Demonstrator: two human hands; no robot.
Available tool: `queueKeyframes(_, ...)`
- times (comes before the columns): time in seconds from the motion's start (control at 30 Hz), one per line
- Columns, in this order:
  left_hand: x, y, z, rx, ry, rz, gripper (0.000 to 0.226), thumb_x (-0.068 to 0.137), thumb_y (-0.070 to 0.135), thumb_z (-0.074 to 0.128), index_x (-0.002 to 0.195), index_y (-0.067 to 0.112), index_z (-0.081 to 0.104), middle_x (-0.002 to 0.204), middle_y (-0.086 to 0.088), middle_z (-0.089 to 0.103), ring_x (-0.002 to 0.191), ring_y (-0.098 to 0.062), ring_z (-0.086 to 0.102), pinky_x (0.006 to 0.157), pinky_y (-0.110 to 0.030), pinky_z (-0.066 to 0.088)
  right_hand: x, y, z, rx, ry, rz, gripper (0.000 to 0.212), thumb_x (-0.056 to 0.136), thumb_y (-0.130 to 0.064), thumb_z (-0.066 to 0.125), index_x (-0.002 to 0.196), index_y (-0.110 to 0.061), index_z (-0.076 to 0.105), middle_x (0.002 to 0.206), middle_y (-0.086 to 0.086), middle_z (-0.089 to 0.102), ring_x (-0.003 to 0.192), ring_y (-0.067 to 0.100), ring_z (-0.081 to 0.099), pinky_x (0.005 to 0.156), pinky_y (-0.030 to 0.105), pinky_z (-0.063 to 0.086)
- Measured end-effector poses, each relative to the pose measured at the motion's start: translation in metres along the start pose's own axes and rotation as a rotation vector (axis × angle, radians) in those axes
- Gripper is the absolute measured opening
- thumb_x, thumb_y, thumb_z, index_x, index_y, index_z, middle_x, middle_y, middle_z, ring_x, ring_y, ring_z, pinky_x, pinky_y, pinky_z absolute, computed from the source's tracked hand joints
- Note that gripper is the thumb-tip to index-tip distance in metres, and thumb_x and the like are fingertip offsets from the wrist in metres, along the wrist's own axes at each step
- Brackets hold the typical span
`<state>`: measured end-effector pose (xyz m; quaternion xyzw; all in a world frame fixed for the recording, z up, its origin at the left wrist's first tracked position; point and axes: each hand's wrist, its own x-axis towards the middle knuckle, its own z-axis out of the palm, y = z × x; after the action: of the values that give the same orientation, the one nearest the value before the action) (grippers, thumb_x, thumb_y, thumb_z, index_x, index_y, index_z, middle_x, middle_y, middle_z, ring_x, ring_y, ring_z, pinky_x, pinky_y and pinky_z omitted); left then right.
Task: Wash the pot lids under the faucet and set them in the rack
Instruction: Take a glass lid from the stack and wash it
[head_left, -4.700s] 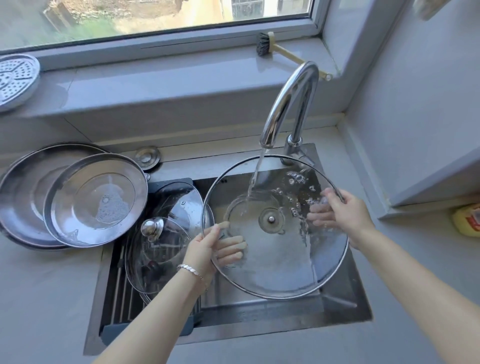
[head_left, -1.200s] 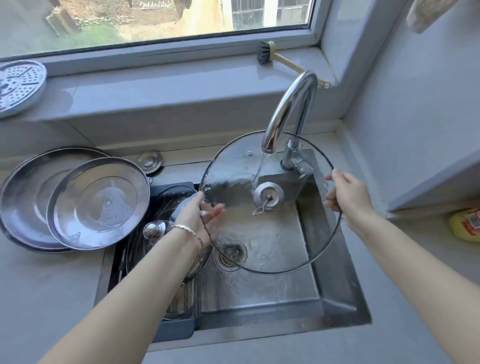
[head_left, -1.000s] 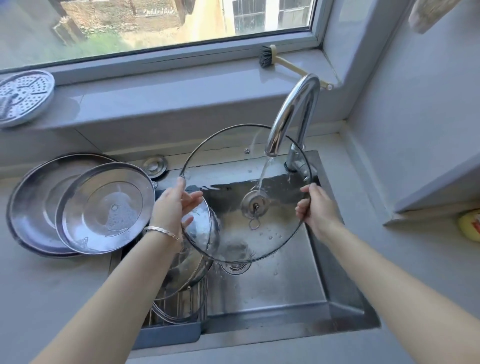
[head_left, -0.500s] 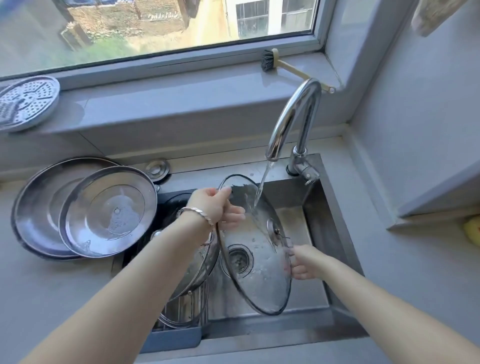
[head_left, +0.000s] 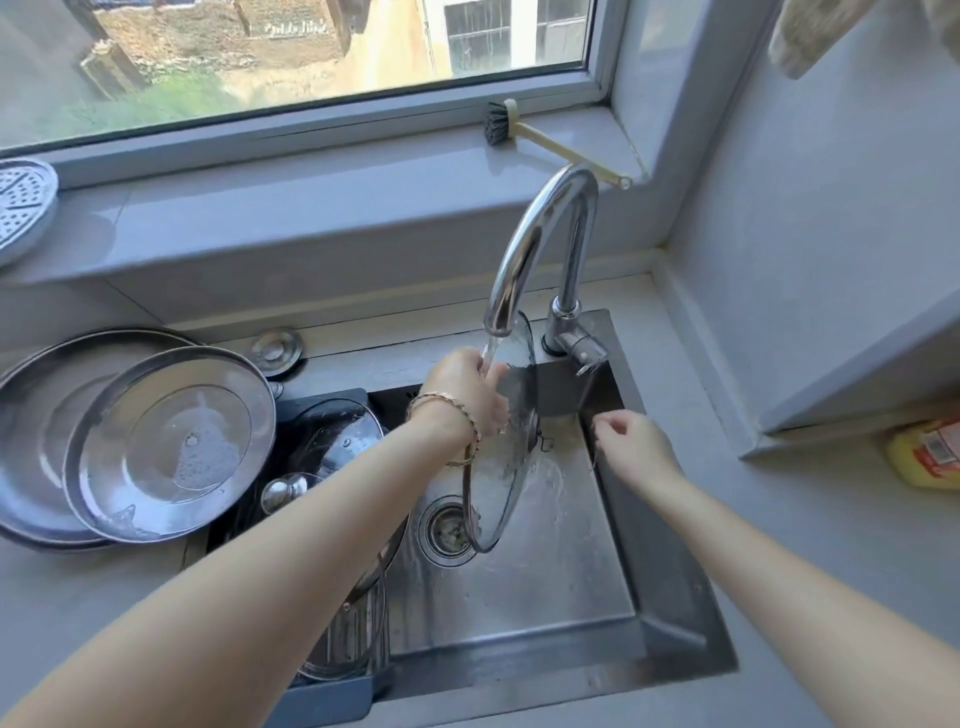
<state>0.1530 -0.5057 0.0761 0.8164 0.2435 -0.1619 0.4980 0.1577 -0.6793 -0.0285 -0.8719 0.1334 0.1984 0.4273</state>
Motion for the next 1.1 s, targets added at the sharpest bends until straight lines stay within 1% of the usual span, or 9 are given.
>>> queueKeyframes(0.1, -0.016, -0.01, -0.018, -0.008, 0.053, 0.038, 0.024, 0.096, 0.021, 0.046, 0.076, 0.008, 0.048, 0.073, -0.011, 0.066, 0.061, -0.022, 0.066, 0.053, -0.028, 0.057, 0.002, -0.027, 0.001, 0.153, 0.021, -0.045, 0.047, 0.095, -0.016, 0.044, 0.14, -0.006, 0.038, 0.142, 0.009, 0.046, 0.13, 0.019, 0.044, 0.103, 0.026, 0.031)
queueKeyframes(0.2, -0.032, -0.019, -0.033, -0.089, 0.106, 0.046, 0.023, 0.096, 0.018, 0.047, 0.076, 0.005, 0.045, 0.072, -0.016, 0.067, 0.057, -0.024, 0.066, 0.051, -0.033, 0.057, 0.007, -0.046, 0.014, 0.263, -0.006, -0.052, 0.04, 0.093, -0.012, 0.042, 0.133, -0.01, 0.044, 0.145, 0.011, 0.041, 0.126, 0.018, 0.045, 0.1, 0.026, 0.032)
queueKeyframes(0.33, -0.048, -0.03, -0.051, -0.156, 0.13, 0.023, 0.026, 0.095, 0.017, 0.048, 0.072, 0.008, 0.041, 0.072, -0.021, 0.068, 0.057, -0.027, 0.066, 0.048, -0.035, 0.057, 0.012, -0.067, 0.031, 0.347, 0.034, -0.005, 0.054, 0.089, -0.004, 0.041, 0.143, -0.006, 0.033, 0.144, 0.011, 0.042, 0.128, 0.025, 0.044, 0.105, 0.035, 0.037)
queueKeyframes(0.43, -0.054, -0.04, -0.061, -0.174, 0.131, 0.009, 0.023, 0.095, 0.016, 0.049, 0.075, 0.007, 0.042, 0.072, -0.023, 0.068, 0.058, -0.03, 0.067, 0.051, -0.04, 0.057, 0.012, -0.076, 0.031, 0.3, -0.003, -0.049, 0.049, 0.089, -0.004, 0.042, 0.138, -0.007, 0.044, 0.139, 0.008, 0.049, 0.123, 0.025, 0.049, 0.105, 0.035, 0.038)
queueKeyframes(0.57, -0.06, -0.047, -0.065, -0.17, 0.115, -0.005, 0.024, 0.095, 0.016, 0.049, 0.074, 0.008, 0.041, 0.069, -0.021, 0.068, 0.053, -0.025, 0.067, 0.05, -0.038, 0.057, -0.017, -0.067, 0.028, 0.067, -0.179, -0.149, 0.038, 0.094, -0.023, 0.048, 0.13, -0.012, 0.052, 0.133, 0.003, 0.054, 0.121, 0.019, 0.05, 0.1, 0.03, 0.038)
queueKeyframes(0.73, -0.067, -0.049, -0.064, -0.196, 0.092, 0.004, 0.025, 0.095, 0.016, 0.049, 0.073, 0.007, 0.041, 0.067, -0.02, 0.068, 0.053, -0.025, 0.068, 0.051, -0.038, 0.057, -0.077, -0.043, 0.055, -0.228, -0.482, -0.224, 0.036, 0.097, -0.042, 0.036, 0.115, -0.016, 0.053, 0.099, -0.002, 0.062, 0.092, 0.013, 0.055, 0.072, 0.024, 0.039)
queueKeyframes(0.8, -0.07, -0.05, -0.064, -0.228, 0.093, 0.007, 0.027, 0.096, 0.016, 0.048, 0.071, 0.006, 0.041, 0.068, -0.02, 0.068, 0.056, -0.028, 0.069, 0.05, -0.036, 0.057, -0.091, -0.036, 0.062, -0.218, -0.442, -0.189, 0.036, 0.098, -0.044, 0.031, 0.095, -0.014, 0.051, 0.081, -0.002, 0.058, 0.078, 0.016, 0.053, 0.062, 0.026, 0.037)
queueKeyframes(0.93, -0.077, -0.05, -0.062, -0.288, 0.109, 0.002, 0.029, 0.095, 0.015, 0.049, 0.068, 0.006, 0.042, 0.069, -0.022, 0.068, 0.065, -0.035, 0.07, 0.051, -0.037, 0.059, -0.097, -0.037, 0.066, -0.101, -0.371, -0.159, 0.05, 0.101, -0.036, 0.025, 0.07, -0.009, 0.053, 0.074, 0.005, 0.058, 0.072, 0.019, 0.053, 0.068, 0.029, 0.038)
queueKeyframes(1.1, -0.09, -0.043, -0.063, -0.317, 0.104, 0.056, 0.03, 0.093, 0.017, 0.053, 0.066, 0.007, 0.041, 0.077, -0.025, 0.069, 0.07, -0.035, 0.071, 0.051, -0.038, 0.059, -0.091, -0.038, 0.071, 0.155, -0.255, -0.087, 0.05, 0.097, -0.023, 0.038, 0.048, -0.013, 0.041, 0.047, 0.0, 0.045, 0.054, 0.018, 0.042, 0.067, 0.031, 0.036)
